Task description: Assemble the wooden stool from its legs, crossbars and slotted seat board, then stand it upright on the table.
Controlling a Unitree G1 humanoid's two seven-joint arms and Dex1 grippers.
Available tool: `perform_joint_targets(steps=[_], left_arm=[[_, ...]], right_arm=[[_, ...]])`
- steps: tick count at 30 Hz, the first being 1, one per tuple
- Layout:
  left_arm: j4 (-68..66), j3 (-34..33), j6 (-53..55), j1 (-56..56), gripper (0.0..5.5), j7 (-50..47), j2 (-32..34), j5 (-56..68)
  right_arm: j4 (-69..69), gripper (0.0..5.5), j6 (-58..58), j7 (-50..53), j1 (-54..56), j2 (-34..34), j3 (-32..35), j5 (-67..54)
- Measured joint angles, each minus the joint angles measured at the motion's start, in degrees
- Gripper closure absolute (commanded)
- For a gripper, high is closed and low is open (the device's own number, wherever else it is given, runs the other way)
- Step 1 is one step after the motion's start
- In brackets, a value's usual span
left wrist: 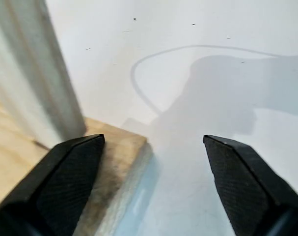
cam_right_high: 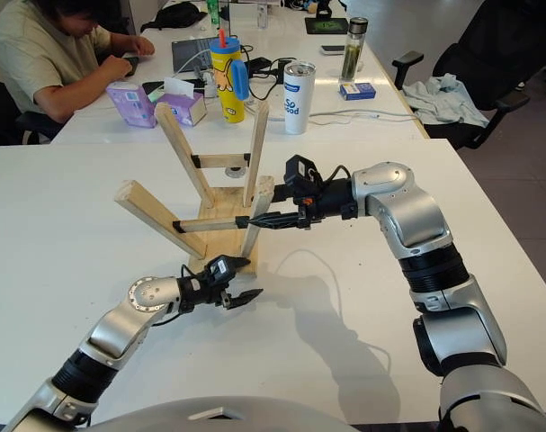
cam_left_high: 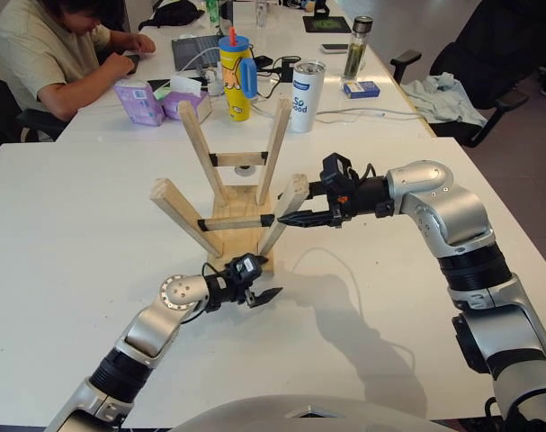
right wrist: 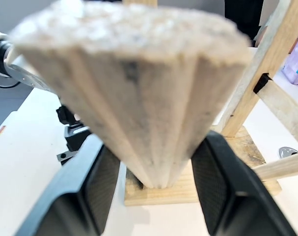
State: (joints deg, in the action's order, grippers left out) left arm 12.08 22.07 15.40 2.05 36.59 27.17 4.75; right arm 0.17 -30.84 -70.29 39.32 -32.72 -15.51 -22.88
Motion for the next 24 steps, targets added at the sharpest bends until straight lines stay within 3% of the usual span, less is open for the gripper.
perform_joint_targets(steps=[5,9,12,14,18,24], left_arm=[[13.35,-3.37,-14.45,-8.84,1.76,-3.81,3.07,-6.15],[18.77,-13.48,-33.75,-15.25,1.76,-15.82,4.72,-21.02],[22.06,-19.58,-40.69,-15.69,1.76,-22.22,4.38,-26.62],[22.01,-19.78,-37.57,-12.94,1.76,-23.03,2.38,-31.55],[21.25,-19.29,-25.7,4.02,1.76,-24.2,-4.02,-40.95],[12.12,-12.84,-18.26,6.84,1.76,-21.16,-5.63,-51.12]], right_arm=[[-2.13,3.45,-3.38,3.13,0.59,0.19,-0.9,0.17],[-3.54,3.45,-5.85,5.46,0.65,0.48,-1.05,0.01],[-4.08,3.45,-7.39,7.08,0.68,0.51,-1.12,0.01],[-4.15,3.45,-7.74,7.36,0.72,0.44,-1.1,0.02],[-3.71,3.45,-7.86,7.74,1.62,1.07,-1.85,0.03],[-1.52,3.45,-7.69,7.8,3.26,2.05,-2.91,0.16]])
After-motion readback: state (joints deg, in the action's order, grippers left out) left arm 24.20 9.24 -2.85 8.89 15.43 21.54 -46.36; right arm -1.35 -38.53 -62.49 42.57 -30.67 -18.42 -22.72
